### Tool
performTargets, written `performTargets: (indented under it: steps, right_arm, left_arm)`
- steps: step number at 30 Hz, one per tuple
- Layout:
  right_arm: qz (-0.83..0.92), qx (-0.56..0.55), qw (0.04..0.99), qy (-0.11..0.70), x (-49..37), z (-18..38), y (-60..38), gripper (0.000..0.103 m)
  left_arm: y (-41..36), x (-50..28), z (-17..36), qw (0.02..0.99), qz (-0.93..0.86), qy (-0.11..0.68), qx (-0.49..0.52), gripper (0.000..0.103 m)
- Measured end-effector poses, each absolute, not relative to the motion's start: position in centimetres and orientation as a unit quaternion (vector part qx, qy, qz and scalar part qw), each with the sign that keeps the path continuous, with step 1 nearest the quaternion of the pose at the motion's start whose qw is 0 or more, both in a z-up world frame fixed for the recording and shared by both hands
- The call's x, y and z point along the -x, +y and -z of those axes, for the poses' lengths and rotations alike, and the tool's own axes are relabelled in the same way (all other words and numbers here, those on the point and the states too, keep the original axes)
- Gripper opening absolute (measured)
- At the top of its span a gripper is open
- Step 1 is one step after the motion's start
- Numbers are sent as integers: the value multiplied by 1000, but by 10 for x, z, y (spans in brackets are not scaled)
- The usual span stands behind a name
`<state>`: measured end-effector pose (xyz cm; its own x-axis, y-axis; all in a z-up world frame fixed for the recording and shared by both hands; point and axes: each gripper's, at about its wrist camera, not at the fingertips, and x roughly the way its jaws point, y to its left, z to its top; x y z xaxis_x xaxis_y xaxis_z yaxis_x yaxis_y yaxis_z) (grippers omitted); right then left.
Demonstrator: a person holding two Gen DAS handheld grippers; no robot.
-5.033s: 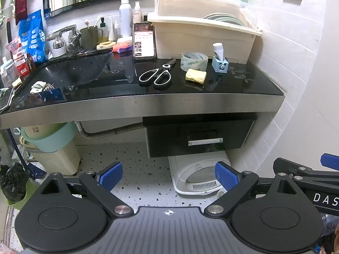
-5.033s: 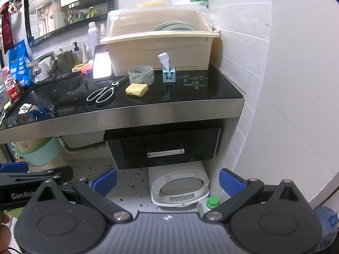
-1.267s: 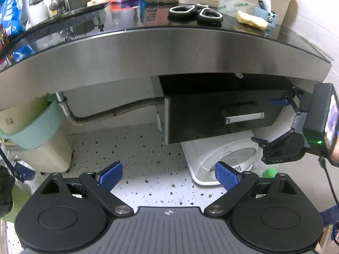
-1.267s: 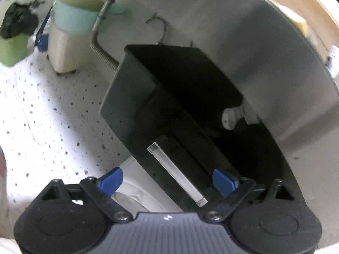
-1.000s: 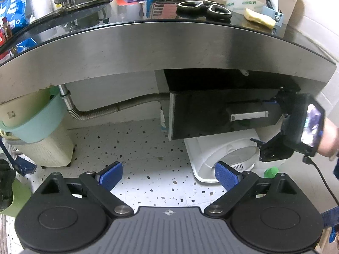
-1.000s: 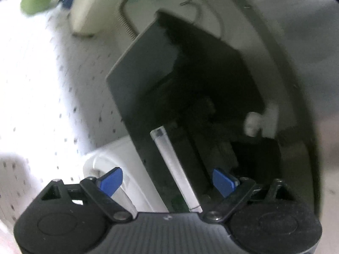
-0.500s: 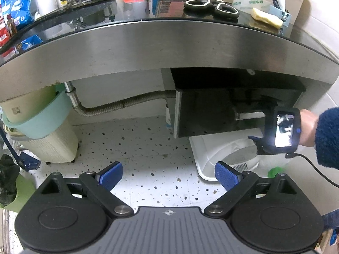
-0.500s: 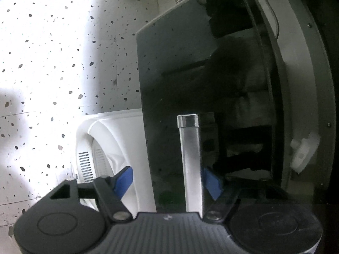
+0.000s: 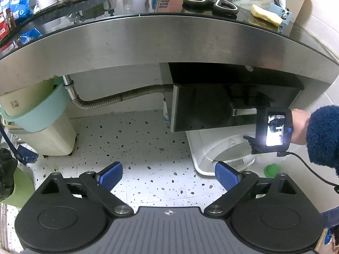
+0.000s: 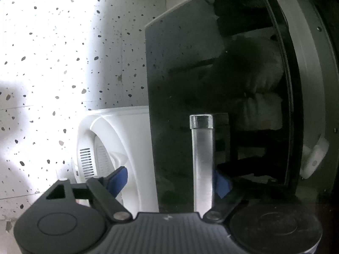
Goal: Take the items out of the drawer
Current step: 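Close the right gripper around the silver drawer handle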
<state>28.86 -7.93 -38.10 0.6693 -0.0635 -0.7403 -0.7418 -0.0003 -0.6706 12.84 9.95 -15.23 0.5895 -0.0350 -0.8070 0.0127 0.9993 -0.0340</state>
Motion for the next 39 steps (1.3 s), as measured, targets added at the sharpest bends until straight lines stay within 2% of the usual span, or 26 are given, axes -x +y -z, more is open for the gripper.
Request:
performTargets:
  steps: [39]
  right_arm:
    - [-258, 671, 625, 305, -259, 383, -81, 87]
  left_arm:
    - [100, -103, 133, 898, 10, 440, 8, 95]
